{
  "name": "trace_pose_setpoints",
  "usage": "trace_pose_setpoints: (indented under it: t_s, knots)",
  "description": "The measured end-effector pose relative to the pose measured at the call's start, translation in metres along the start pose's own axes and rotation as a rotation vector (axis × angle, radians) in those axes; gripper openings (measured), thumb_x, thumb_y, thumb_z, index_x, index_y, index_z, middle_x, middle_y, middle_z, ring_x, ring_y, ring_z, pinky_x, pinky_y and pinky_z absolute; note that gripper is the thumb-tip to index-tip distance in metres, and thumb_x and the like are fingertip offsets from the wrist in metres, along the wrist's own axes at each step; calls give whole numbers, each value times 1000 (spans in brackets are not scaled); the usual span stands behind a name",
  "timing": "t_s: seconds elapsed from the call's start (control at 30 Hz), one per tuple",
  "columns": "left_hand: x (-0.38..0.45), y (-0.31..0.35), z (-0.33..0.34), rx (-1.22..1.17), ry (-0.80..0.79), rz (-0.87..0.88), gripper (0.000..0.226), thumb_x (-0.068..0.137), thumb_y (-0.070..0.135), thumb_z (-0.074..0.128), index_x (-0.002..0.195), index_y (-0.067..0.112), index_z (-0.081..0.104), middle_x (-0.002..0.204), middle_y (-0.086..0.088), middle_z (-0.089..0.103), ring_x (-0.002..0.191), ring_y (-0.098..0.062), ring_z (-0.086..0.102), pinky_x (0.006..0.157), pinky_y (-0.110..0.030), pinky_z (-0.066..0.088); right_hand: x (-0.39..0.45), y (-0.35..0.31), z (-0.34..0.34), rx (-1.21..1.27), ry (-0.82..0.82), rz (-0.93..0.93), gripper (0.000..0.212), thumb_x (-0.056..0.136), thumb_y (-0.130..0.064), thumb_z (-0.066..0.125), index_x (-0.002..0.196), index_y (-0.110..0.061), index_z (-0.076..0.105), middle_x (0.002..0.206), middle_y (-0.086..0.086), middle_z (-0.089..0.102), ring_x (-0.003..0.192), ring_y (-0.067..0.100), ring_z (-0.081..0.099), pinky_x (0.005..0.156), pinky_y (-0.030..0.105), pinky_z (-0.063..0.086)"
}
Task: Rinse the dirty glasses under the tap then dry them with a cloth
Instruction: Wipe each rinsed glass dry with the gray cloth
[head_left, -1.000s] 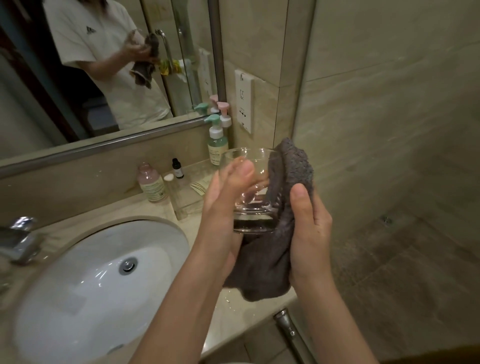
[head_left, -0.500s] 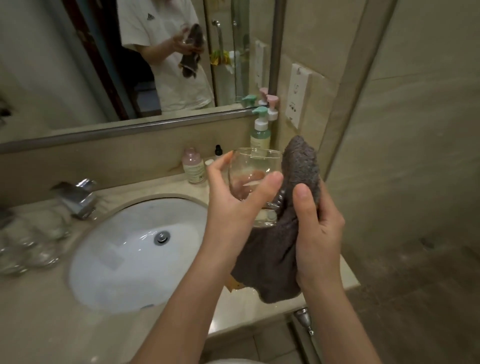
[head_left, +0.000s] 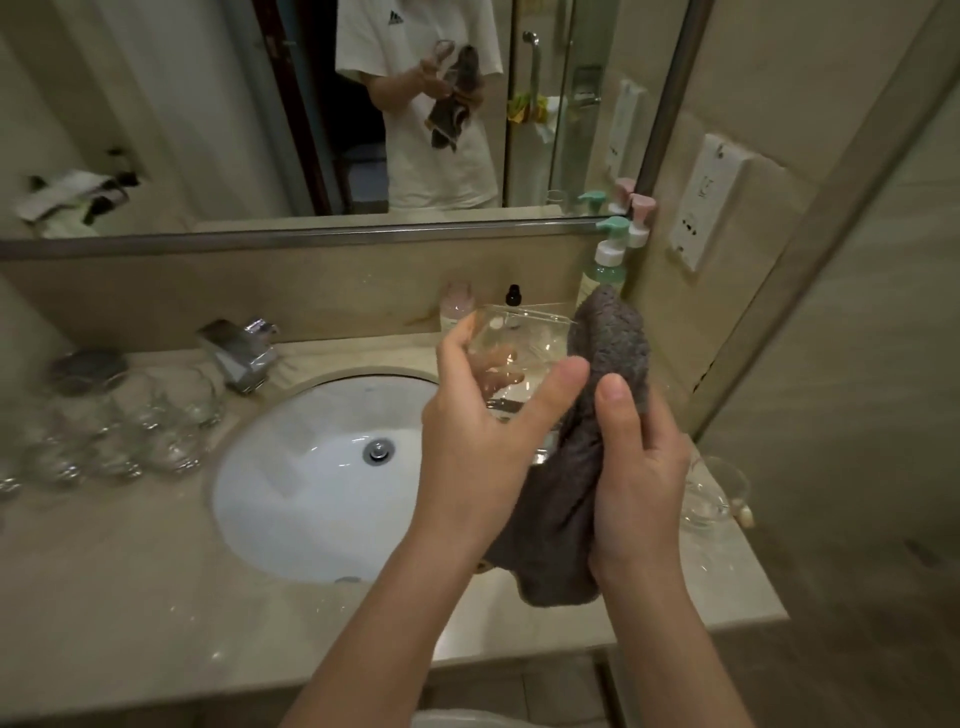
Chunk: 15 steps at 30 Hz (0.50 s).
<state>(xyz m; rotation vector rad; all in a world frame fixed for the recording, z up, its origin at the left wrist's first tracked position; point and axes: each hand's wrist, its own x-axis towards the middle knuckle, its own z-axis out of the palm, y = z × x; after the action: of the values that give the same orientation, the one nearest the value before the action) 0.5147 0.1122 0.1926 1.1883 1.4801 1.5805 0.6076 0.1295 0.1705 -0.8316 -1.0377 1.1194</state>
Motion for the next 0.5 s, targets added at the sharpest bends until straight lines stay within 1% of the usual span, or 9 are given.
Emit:
trace_pose_setpoints:
  t_s: [0.07,0.17,0.2,0.23,0.27,0.3,0.4,0.43,0.5]
  knots:
    - [5,0,-11,-113,-56,-60,71,63,56,75,125,30,54,104,8,72,97,-3,68,84,-23,52,-2,3,9,52,3,12,22,81,-44,59,92,-32,74,91,-7,73,90,9,67,76,23,53]
    - [9,-2,-28,-288,-135,-148,59,61,62,64,111,30,62,101,3,75,96,-14,71,90,-35,54,-6,8,24,150,21,68,21,88,-31,55,93,-25,74,90,-3,74,89,14,70,74,24,55]
    - [12,-3,-34,-264,-127,-144,59,61,65,61,110,32,62,101,9,75,96,-10,70,90,-31,53,-8,10,30,160,29,81,22,88,-29,53,96,-22,72,91,-2,74,90,16,70,75,26,55]
    - [14,-3,-40,-201,-104,-119,59,60,68,57,110,36,59,100,22,72,96,-3,68,88,-21,51,-10,13,36,154,37,90,24,88,-29,52,100,-20,70,94,-1,74,92,17,70,77,27,56]
    - [15,-3,-48,-123,-68,-79,57,61,72,53,110,42,55,97,34,66,94,3,65,83,-12,48,-13,15,43,139,41,97,25,88,-30,53,103,-19,69,97,0,74,96,19,69,81,29,56]
    - [17,-3,-56,-48,-25,-42,54,64,73,49,111,48,50,95,41,60,93,5,63,79,-8,45,-15,18,50,117,39,97,25,87,-32,55,104,-19,69,98,-1,74,98,19,69,84,30,56]
    - [16,-4,-80,81,47,21,45,73,74,42,114,57,43,99,39,60,97,1,64,84,-14,46,-22,22,72,54,38,90,31,79,-45,60,98,-22,70,90,-6,73,89,10,67,78,24,54]
    - [16,-5,-87,77,36,15,48,71,74,44,116,58,42,99,38,61,98,3,64,85,-16,47,-25,23,79,37,34,85,31,77,-47,59,94,-25,72,86,-8,72,85,8,65,76,23,53]
    - [19,-7,-103,27,8,-21,65,62,72,55,122,50,41,96,37,63,95,8,63,82,-15,49,-31,24,94,6,8,72,29,77,-49,58,92,-29,72,84,-10,71,83,6,64,74,23,51]
